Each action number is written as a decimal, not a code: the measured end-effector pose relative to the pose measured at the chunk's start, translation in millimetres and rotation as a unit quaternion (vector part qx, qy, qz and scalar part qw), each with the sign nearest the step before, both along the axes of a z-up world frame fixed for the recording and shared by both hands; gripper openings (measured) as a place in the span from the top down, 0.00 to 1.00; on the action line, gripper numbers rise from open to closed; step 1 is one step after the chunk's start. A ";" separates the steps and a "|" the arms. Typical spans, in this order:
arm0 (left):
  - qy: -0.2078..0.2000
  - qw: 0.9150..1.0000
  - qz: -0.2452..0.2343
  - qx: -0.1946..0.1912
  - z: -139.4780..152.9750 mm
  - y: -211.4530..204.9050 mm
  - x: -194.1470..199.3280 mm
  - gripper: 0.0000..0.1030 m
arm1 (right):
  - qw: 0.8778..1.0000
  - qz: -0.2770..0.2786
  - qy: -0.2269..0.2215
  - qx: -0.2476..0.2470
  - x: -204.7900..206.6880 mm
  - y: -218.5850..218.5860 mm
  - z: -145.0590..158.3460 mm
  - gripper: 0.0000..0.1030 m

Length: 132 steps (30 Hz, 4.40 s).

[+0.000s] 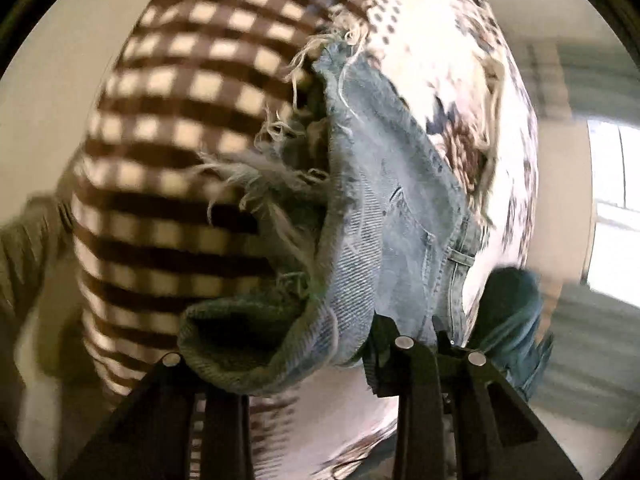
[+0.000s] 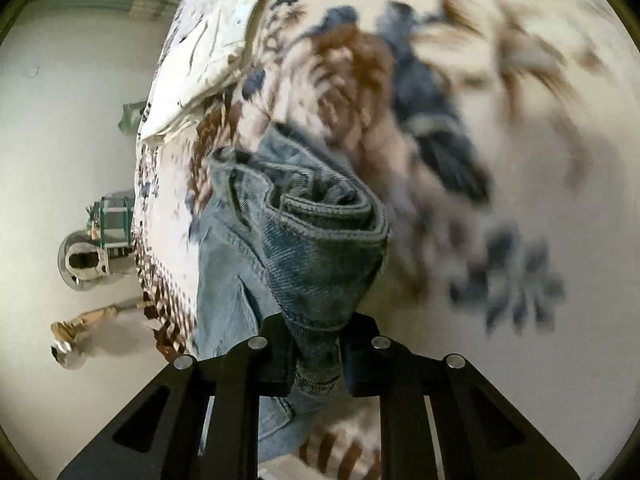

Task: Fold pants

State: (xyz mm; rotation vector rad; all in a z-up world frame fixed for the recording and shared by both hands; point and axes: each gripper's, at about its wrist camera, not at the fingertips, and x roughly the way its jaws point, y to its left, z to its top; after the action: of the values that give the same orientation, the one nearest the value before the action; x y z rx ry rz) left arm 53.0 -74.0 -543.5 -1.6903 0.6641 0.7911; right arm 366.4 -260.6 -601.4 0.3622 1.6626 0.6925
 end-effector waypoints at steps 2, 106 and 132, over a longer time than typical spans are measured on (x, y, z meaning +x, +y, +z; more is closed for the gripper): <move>0.001 1.000 -0.026 0.010 0.7 5.4 -15.3 0.73 | 1.000 -0.007 0.013 -0.008 -20.6 -16.6 -0.8 0.82; 0.095 0.792 -0.530 0.289 83.8 391.8 342.8 0.16 | 0.932 -0.191 -0.208 -0.227 98.7 257.1 132.1 0.01; 0.044 0.694 -0.504 0.512 405.2 273.4 129.1 0.16 | 0.836 -0.168 -0.444 -0.276 -198.2 237.1 519.1 0.00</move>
State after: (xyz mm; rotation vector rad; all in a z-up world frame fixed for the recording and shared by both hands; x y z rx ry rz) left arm 182.2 199.3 -138.3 -0.1206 0.8435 0.2696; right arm 168.2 -23.6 -82.4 -0.0998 0.7980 0.0413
